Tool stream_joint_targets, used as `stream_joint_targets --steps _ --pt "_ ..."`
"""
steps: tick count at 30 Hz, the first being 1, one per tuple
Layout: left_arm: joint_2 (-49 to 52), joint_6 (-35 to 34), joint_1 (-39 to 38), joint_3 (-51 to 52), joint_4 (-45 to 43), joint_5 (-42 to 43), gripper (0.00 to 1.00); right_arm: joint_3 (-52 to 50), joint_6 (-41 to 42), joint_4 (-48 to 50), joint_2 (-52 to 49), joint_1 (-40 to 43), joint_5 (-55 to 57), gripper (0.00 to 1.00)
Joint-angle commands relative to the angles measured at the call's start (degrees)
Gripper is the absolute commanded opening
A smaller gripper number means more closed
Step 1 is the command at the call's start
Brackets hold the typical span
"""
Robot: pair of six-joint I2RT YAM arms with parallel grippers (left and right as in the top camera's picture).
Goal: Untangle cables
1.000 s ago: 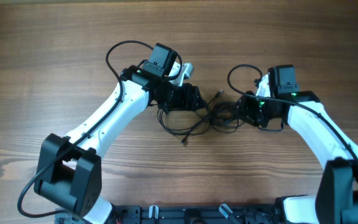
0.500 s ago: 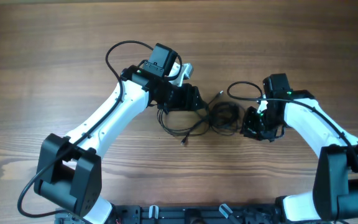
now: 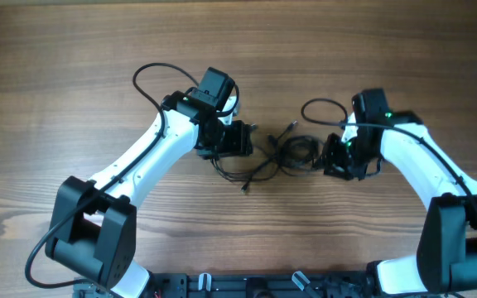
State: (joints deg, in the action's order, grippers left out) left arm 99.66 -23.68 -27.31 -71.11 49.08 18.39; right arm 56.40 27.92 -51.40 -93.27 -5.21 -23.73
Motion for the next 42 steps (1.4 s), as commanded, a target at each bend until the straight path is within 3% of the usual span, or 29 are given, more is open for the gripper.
stream_joint_targets --steps 1,13,19,30,35,39,42 --pt "0.59 -6.47 0.2 2.56 0.02 -8.46 0.67 3.87 -1.18 -2.49 -0.59 -0.09 2.51 0.32" --pt "0.61 -11.34 4.5 6.32 0.44 -13.99 0.71 3.87 -3.34 1.2 -0.59 -0.11 0.48 0.33" --pt "0.61 -11.32 4.61 10.14 -6.16 -9.49 0.74 2.71 -3.32 4.55 -0.98 -0.61 1.07 0.42" --pt "0.61 -11.34 4.57 15.04 -13.46 -7.96 0.74 1.97 0.39 6.67 -5.97 -5.84 6.73 0.43" --pt "0.66 -11.3 4.57 17.29 -17.42 -8.0 0.73 1.99 1.22 6.88 -8.15 -6.03 7.45 0.38" --pt "0.66 -11.3 4.57 18.91 -20.33 -8.02 0.55 1.97 1.2 6.45 -8.22 -6.08 7.45 0.25" --pt "0.66 -11.08 4.57 19.1 -20.65 -8.66 0.29 1.97 1.18 6.12 -8.22 -6.08 7.48 0.16"
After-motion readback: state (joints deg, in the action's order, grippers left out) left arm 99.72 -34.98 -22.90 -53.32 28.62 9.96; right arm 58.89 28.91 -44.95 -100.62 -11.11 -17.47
